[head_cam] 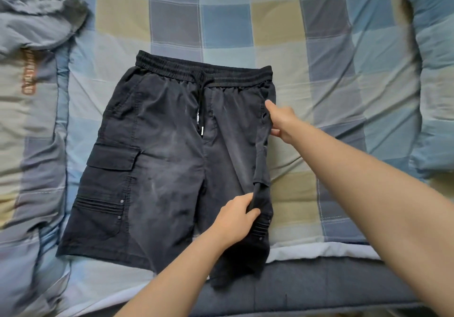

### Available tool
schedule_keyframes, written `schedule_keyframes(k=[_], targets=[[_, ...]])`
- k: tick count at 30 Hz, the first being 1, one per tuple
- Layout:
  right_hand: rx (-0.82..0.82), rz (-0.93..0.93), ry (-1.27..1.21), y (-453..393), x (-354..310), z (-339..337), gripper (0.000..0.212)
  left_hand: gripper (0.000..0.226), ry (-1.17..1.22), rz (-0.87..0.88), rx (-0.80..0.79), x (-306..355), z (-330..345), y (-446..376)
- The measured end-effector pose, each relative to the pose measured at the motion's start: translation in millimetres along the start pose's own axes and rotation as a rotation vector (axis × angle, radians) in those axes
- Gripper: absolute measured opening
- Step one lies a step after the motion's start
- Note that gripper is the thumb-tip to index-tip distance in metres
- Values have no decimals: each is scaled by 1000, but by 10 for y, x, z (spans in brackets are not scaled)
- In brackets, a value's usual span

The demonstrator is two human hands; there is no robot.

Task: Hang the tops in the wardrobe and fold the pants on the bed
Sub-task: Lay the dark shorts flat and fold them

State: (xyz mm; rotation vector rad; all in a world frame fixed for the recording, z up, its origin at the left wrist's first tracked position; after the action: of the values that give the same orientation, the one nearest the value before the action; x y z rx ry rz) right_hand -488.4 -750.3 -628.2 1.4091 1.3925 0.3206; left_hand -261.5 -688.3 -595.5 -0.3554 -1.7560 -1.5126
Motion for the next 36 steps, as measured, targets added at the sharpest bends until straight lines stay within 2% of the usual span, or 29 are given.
schedule_keyframes(k=[3,6,9,12,14,16,17,21,23,27,31,32,36], targets=[[60,55,45,-117,-133,95,5,22,149,13,-99,-65,-149,124],[194,94,-55,-163,-259,96,14,13,281,30,-111,-192,-483,285],[324,-62,0,-62,-652,361,8,17,359,28,-71,-467,-1039,579],[254,-222,50,176,-1142,994,20,25,423,-10,12,-863,-1656,940],[165,-292,114,321,-1422,1491,23,18,434,-61,177,-1182,-2113,1159],[112,-345,219,397,-1643,1959,28,8,327,-105,364,-1490,-2557,1358],[105,-356,264,426,-1724,2141,30,11,272,-132,426,-1615,-2718,1431],[134,-371,390,435,-1966,2725,36,12,74,-250,581,-2050,-3141,1593],[167,-380,476,412,-2047,2909,36,4,5,-282,603,-2153,-3246,1617],[182,-435,659,417,-2242,3177,31,6,-61,-302,625,-2191,-3333,1602],[-77,-515,772,421,-2190,3546,37,5,-215,-398,668,-2266,-3435,1578],[-74,-578,748,448,-2157,3555,37,9,-254,-432,670,-2281,-3448,1567],[227,-660,479,667,-1720,3031,26,27,-380,-438,672,-2265,-3361,1502]])
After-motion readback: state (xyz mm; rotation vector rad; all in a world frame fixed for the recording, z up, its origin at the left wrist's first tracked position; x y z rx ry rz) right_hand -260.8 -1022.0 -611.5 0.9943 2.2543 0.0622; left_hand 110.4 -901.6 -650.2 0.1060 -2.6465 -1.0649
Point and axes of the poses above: each hand's wrist, its own y-axis away from the middle knuckle, its own z-axis out of the palm, x = y × z, the point moved 7 cm from there along -y, towards the middle knuckle, and after that the axes turned 15 degrees about y, right-handed, at the moved point
